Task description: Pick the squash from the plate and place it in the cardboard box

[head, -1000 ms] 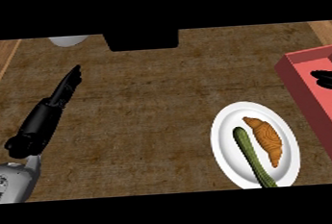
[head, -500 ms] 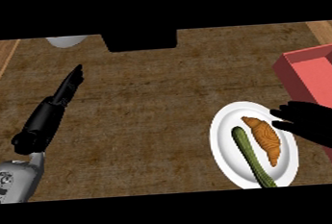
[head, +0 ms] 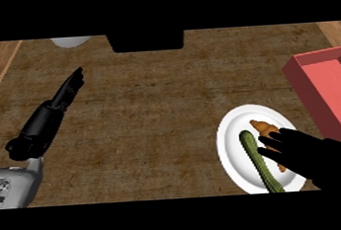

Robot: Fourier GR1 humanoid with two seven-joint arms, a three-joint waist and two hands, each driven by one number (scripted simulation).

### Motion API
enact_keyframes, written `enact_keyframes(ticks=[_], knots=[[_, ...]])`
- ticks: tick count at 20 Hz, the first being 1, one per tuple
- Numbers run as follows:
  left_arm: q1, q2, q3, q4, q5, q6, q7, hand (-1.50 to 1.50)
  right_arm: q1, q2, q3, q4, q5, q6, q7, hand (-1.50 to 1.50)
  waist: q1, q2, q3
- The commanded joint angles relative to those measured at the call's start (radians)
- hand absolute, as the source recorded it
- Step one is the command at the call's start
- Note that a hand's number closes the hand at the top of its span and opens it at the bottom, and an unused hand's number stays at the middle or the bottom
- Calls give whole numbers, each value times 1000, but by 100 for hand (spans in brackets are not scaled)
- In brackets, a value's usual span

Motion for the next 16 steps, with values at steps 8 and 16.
enact_keyframes(ticks=[8,16], knots=[[23,-62,55,44,-57,-47,-53,0,90,93,51,19,241,-49,2,-150,-4,1,1],[58,-106,70,-39,-121,-62,-9,0,-21,241,101,151,358,-25,6,-150,5,1,1]])
